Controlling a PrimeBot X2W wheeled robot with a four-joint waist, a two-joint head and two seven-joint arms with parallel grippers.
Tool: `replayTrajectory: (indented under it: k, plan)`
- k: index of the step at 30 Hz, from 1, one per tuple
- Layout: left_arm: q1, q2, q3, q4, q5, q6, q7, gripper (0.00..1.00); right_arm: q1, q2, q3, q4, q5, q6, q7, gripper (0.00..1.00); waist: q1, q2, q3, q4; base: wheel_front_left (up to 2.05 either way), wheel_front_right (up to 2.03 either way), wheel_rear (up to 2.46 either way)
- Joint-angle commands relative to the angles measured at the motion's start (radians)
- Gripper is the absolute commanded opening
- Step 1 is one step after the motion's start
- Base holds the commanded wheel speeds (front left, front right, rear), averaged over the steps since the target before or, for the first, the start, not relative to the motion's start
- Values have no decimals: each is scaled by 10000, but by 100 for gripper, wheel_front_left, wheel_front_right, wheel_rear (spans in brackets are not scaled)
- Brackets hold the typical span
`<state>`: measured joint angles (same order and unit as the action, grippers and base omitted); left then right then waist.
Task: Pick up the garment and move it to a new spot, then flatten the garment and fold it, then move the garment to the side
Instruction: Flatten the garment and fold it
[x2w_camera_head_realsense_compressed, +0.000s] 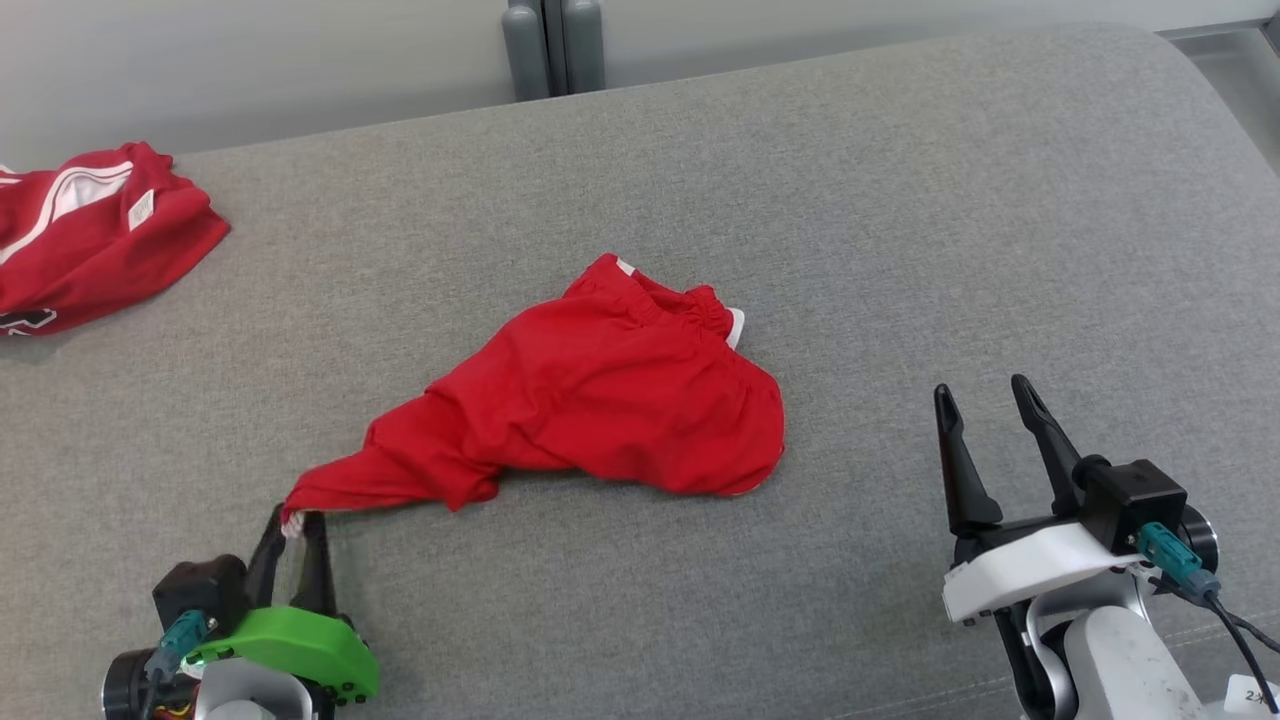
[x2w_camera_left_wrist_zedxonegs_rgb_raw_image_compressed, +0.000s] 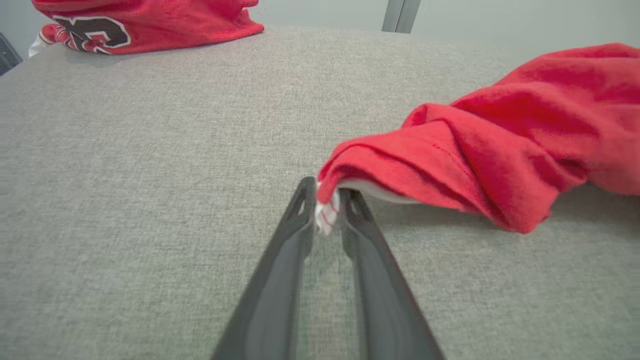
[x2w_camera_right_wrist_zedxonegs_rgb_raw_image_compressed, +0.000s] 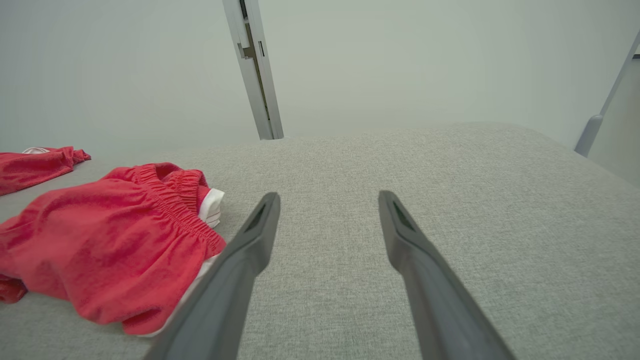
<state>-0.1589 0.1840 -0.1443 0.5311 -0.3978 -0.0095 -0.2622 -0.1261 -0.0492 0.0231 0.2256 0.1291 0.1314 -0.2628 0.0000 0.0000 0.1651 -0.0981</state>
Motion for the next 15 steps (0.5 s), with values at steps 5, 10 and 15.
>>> replayTrajectory:
  k: [5, 10, 15]
  plan:
    - [145, -362, 365, -830, 402, -41, -31, 100, 189, -20, 31, 57, -101, -14, -31, 100, 0, 0, -192, 102, 0, 0, 0]
    - [742, -732, 676, -2101, 791, -104, -23, 100, 315, -20, 189, 104, -105, -14, -31, 100, 0, 0, -386, 311, 0, 0, 0]
    - [1130, -955, 605, -2897, 1082, -275, -24, 100, 387, -22, 303, 171, -125, -14, -31, 100, 0, 0, -470, 530, 0, 0, 0]
